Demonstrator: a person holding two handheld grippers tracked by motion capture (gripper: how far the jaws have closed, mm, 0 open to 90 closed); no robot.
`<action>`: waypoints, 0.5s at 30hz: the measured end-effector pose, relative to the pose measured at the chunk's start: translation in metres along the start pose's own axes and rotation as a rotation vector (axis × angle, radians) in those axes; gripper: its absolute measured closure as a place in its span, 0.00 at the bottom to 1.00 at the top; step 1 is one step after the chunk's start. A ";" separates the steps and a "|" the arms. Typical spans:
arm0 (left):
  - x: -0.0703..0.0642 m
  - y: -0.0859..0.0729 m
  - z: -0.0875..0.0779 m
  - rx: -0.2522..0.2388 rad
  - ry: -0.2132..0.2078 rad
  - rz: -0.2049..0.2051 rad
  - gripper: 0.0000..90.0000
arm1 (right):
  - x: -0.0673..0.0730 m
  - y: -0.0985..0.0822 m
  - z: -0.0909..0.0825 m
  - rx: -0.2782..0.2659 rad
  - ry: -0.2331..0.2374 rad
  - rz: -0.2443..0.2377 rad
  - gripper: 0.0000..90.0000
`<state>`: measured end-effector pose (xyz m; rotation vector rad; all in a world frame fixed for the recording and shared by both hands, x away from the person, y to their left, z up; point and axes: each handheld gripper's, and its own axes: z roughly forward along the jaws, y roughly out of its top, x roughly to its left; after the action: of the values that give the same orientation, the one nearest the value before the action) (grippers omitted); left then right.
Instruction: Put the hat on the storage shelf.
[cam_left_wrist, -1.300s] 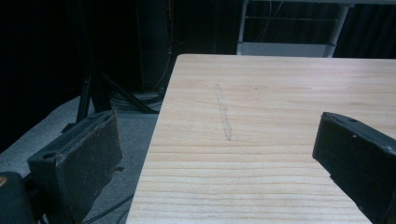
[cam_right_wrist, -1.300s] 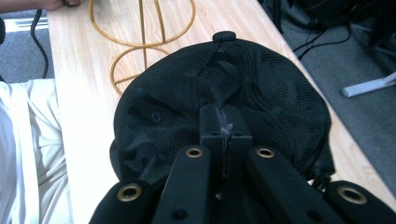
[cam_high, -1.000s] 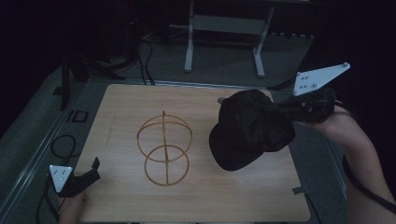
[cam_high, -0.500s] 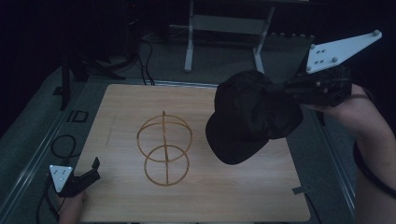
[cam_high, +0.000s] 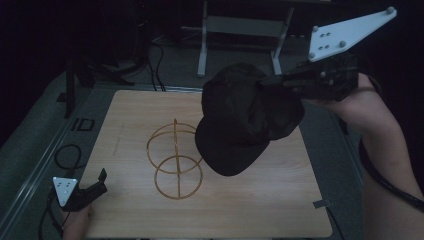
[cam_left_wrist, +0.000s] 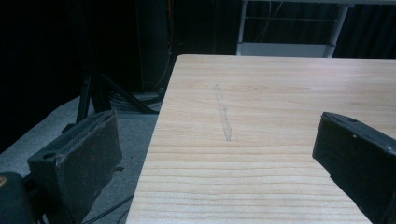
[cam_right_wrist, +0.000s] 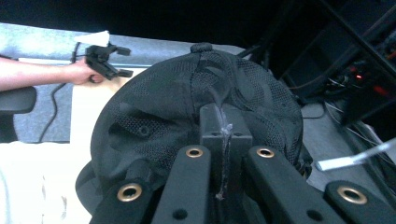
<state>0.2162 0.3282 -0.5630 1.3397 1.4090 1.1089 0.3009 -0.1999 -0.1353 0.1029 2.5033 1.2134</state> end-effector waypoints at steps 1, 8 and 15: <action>0.000 0.000 0.000 -0.001 0.000 -0.001 0.02 | 0.002 0.002 0.003 -0.008 0.005 -0.005 1.00; 0.000 0.000 0.000 0.000 -0.003 -0.002 0.02 | 0.008 0.023 0.025 -0.054 0.057 -0.034 1.00; 0.000 0.000 0.000 0.000 -0.005 -0.002 0.02 | 0.015 0.043 0.053 -0.073 0.106 -0.064 1.00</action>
<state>0.2160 0.3287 -0.5631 1.3395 1.4063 1.1033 0.3013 -0.1302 -0.1368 -0.0607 2.5272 1.3149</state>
